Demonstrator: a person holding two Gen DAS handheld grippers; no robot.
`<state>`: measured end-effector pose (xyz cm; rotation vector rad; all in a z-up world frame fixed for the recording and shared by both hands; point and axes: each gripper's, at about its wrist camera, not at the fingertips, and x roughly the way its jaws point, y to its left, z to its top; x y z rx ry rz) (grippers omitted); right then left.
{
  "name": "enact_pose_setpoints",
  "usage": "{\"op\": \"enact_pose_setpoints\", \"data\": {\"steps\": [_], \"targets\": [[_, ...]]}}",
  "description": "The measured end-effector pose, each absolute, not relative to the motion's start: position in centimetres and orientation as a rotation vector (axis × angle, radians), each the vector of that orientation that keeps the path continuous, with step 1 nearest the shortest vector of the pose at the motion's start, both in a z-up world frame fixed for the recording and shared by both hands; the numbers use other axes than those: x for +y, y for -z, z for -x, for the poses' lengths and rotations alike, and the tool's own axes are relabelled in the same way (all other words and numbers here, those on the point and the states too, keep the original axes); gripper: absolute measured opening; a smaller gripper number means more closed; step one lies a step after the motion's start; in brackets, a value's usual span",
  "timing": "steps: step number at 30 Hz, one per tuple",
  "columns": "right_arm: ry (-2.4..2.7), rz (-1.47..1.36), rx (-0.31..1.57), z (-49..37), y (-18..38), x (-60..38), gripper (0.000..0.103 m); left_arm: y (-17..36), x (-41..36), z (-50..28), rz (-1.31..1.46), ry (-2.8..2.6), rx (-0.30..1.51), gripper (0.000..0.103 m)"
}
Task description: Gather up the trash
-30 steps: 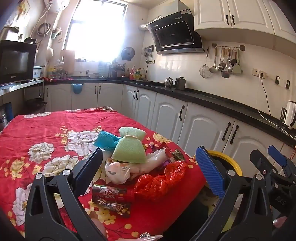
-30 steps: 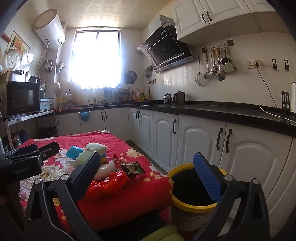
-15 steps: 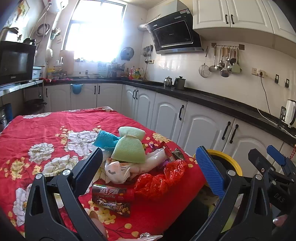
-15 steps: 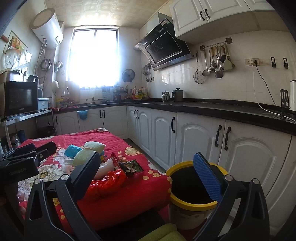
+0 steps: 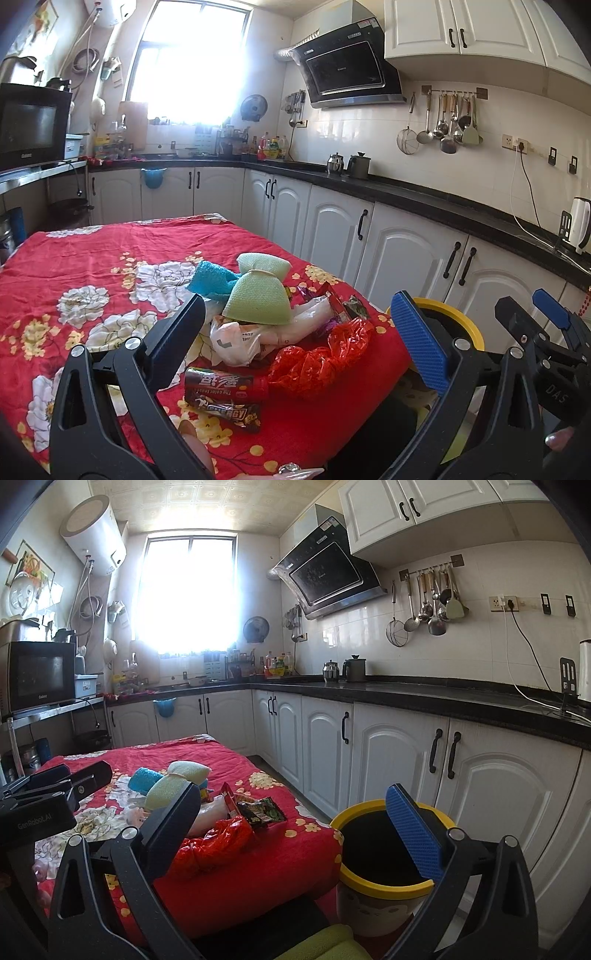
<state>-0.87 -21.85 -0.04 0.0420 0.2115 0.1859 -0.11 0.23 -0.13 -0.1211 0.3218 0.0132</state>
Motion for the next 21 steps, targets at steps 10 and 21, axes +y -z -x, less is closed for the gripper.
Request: {"op": "enact_pose_setpoints", "data": {"steps": [10,21], "targets": [[-0.185,-0.042,0.213,0.8,0.1,-21.8,0.097,0.1,0.3,0.1,0.122,-0.014,0.323,0.092],[-0.228,-0.014,0.243,0.2,0.9,-20.7,0.097,0.1,1.4,0.0,0.137,-0.027,0.332,0.092]]}}
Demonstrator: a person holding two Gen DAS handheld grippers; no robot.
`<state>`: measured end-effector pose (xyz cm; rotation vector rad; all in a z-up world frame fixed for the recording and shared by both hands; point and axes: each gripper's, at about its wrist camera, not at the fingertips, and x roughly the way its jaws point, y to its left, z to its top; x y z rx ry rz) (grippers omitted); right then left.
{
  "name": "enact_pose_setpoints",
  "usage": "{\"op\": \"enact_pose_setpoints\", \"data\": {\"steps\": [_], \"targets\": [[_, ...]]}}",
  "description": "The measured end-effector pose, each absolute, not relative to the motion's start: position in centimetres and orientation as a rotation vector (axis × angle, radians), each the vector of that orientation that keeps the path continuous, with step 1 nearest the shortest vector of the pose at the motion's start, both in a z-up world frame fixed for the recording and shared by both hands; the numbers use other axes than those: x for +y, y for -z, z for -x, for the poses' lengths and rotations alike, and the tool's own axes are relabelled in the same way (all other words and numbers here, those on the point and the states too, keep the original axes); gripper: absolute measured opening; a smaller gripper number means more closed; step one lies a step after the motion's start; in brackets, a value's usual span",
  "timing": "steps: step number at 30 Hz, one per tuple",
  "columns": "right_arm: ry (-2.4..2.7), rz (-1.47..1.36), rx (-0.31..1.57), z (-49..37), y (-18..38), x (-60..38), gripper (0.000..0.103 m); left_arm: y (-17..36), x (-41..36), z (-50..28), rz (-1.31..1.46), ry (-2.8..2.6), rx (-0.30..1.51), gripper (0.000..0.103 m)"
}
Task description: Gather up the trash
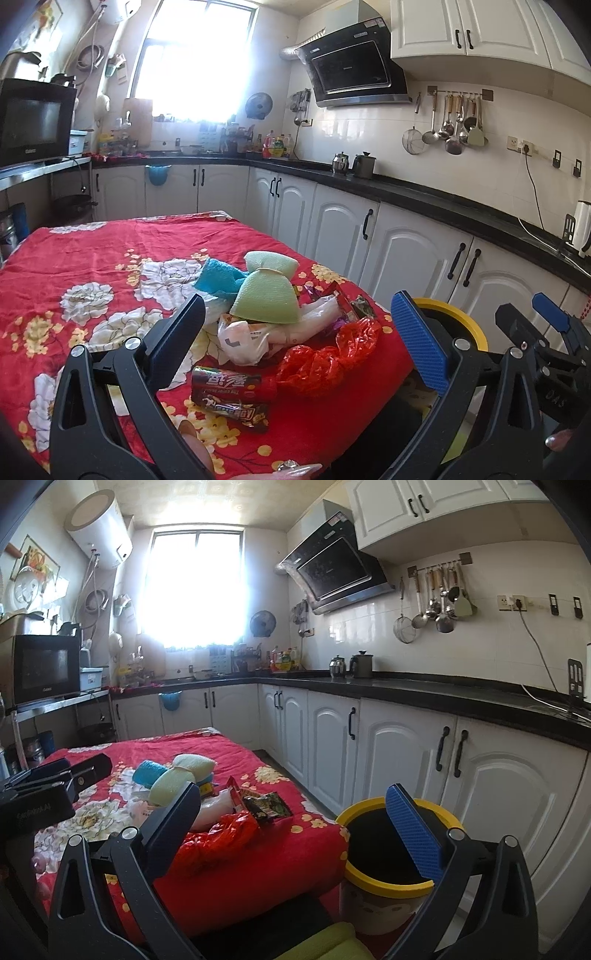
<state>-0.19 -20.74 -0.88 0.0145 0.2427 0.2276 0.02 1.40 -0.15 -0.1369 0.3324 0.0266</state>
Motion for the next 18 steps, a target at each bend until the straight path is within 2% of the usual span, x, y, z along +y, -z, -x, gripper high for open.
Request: {"op": "enact_pose_setpoints", "data": {"steps": [18], "targets": [[-0.372,0.034,0.368,-3.8,0.9,-16.3,0.097,0.4,6.5,-3.4,0.228,-0.071,0.442,0.092]]}}
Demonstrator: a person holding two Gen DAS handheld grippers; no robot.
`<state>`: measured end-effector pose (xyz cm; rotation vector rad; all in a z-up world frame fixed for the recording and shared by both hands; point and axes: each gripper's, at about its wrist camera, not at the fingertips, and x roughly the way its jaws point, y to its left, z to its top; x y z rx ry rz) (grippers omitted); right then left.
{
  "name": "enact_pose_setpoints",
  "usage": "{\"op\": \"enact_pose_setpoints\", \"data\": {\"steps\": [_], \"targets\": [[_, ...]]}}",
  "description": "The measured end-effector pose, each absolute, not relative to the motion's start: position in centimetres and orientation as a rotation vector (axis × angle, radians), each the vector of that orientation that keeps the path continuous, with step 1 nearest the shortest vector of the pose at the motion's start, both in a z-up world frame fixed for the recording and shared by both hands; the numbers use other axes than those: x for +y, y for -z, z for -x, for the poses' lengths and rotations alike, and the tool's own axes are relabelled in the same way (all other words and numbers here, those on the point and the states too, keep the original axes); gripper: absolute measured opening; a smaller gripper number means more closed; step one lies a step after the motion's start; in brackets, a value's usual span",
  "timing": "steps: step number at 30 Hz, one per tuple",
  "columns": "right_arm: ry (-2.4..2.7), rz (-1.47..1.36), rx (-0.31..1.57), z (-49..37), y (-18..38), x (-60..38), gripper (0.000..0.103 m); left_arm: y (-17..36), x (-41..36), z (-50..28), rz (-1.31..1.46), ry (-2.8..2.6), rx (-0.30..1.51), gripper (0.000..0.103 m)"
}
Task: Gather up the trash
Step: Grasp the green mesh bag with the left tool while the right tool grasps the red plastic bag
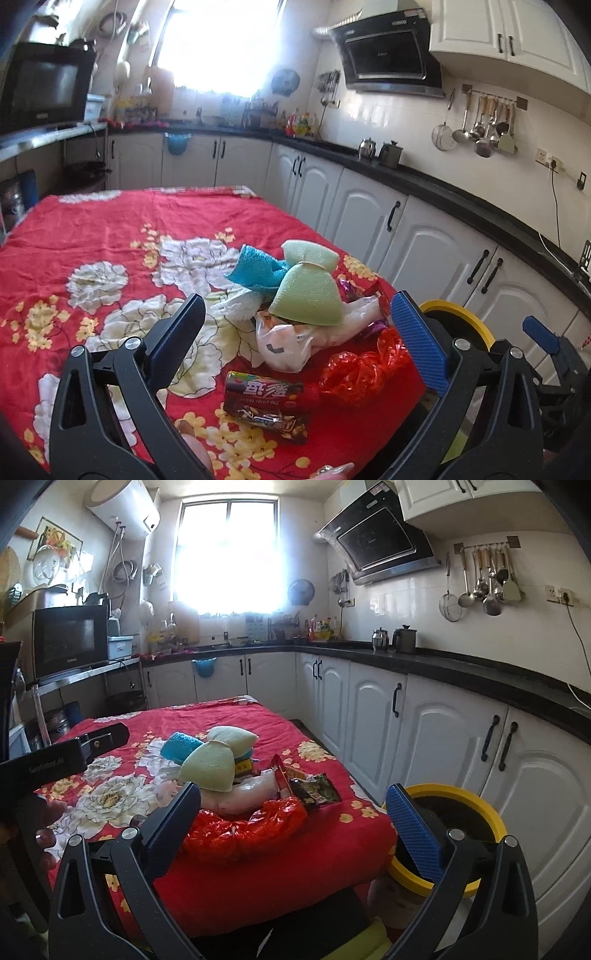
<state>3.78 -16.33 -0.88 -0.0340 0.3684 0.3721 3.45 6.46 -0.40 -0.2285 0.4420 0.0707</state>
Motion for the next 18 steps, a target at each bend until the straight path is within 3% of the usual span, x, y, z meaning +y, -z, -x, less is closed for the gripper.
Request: {"op": "enact_pose_setpoints", "data": {"steps": [18], "targets": [[-0.419,0.016,0.594,-11.0,5.2,-13.8,0.097,0.8,7.7,-13.5,0.187,-0.045,0.605,0.092]]}}
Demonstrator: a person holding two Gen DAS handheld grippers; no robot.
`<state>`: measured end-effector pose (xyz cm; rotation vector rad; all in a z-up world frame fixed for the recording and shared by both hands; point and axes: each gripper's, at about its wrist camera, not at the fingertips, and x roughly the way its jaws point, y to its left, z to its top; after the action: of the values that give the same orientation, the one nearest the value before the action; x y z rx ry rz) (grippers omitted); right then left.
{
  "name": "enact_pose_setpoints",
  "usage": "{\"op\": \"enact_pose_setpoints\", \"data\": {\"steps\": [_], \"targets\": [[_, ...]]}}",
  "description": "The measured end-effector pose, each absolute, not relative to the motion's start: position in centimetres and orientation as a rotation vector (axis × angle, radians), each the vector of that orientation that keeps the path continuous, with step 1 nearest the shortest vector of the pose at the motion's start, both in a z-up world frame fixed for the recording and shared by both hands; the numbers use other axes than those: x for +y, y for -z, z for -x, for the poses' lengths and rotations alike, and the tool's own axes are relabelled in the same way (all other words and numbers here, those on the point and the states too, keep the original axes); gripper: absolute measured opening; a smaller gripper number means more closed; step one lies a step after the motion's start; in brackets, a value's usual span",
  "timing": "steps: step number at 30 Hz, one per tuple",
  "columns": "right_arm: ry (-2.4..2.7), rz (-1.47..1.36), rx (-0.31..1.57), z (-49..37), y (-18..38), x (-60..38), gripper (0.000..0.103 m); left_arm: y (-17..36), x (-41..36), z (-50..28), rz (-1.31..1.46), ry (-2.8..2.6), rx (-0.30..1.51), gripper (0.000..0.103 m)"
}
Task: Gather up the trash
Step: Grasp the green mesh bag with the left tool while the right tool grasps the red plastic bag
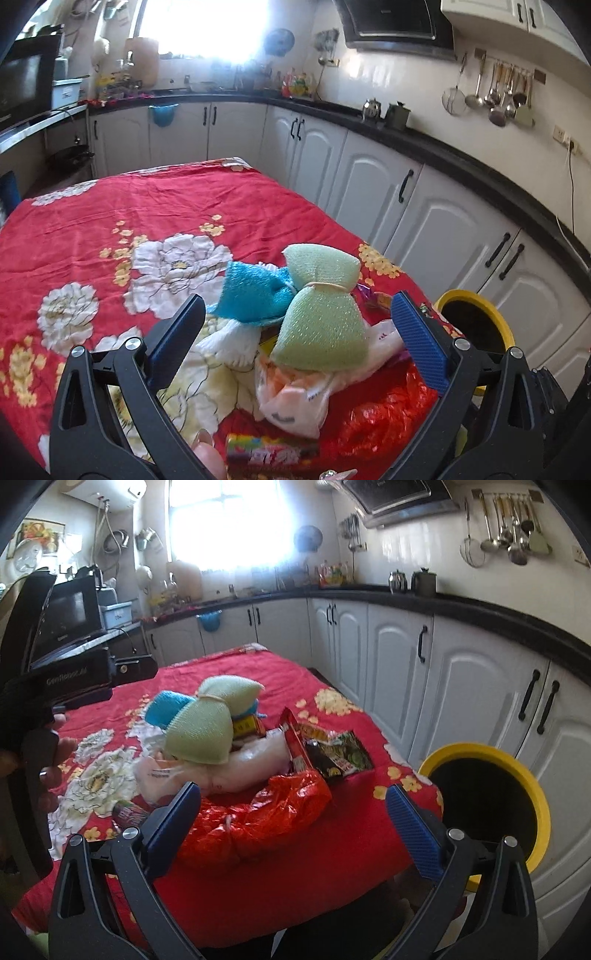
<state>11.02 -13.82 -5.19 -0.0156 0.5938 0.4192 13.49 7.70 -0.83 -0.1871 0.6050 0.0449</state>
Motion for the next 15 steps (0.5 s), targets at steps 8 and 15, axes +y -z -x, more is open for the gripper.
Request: {"op": "enact_pose_setpoints", "data": {"steps": [8,15], "targets": [[-0.435,0.005,0.673,-13.0,7.2,-12.7,0.097,2.6,5.9,-17.3,0.123,-0.036,0.705,0.092],[-0.474,-0.043,0.765,-14.5,8.9,-11.9,0.075,4.2,5.1,-19.5,0.077,-0.042,0.788,0.092]]}}
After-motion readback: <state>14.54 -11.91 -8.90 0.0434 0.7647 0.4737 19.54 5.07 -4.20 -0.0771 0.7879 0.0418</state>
